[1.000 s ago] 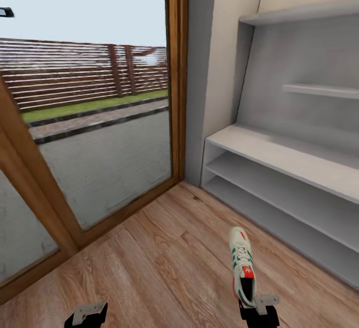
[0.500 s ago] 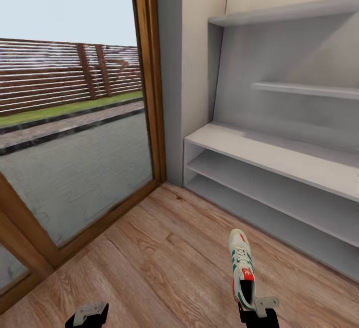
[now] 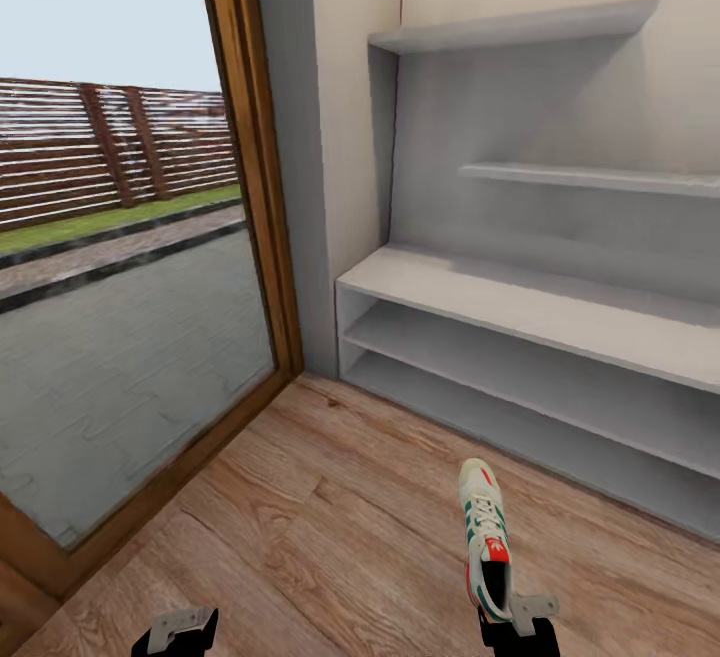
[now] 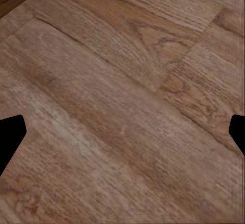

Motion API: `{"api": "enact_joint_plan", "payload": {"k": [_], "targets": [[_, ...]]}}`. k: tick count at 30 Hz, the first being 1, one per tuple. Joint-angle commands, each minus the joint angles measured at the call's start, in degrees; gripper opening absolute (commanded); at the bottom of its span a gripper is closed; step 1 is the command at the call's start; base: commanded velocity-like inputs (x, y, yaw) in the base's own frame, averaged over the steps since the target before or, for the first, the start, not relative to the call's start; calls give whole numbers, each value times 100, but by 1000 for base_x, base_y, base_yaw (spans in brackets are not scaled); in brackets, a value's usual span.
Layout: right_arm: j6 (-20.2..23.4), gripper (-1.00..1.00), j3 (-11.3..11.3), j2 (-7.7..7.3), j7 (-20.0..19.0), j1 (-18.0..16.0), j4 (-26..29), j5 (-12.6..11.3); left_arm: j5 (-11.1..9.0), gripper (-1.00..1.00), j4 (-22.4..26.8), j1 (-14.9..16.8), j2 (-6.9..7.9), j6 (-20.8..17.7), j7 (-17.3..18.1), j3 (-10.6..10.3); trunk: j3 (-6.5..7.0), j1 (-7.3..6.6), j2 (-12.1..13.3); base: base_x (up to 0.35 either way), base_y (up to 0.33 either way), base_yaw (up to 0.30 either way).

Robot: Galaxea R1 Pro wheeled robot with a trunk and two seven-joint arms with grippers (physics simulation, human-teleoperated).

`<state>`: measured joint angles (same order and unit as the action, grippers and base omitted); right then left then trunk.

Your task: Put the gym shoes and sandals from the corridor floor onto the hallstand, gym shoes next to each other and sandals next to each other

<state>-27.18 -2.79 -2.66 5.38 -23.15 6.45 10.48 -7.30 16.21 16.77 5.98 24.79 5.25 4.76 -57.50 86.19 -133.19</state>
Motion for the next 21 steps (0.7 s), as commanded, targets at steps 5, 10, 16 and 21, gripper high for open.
{"api": "enact_joint_plan", "payload": {"k": [5,10,16,21], "targets": [[-16,-100,-29,2,25,-5,-12,59,-62,100,-70,1,-1,14,55,25,-5,-1,-2,1,1,-292],[-16,-100,-29,2,25,-5,-12,59,-61,100,-89,1,-1,16,55,25,-5,-1,-2,0,0,-292],[-16,-100,-29,2,25,-5,-12,59,-55,100,-91,1,-1,17,55,25,-5,-1,-2,0,0,-292],[-16,-100,-29,2,25,-5,-12,59,-53,100,-92,1,-1,17,55,25,-5,-1,-2,0,0,-292]]}}
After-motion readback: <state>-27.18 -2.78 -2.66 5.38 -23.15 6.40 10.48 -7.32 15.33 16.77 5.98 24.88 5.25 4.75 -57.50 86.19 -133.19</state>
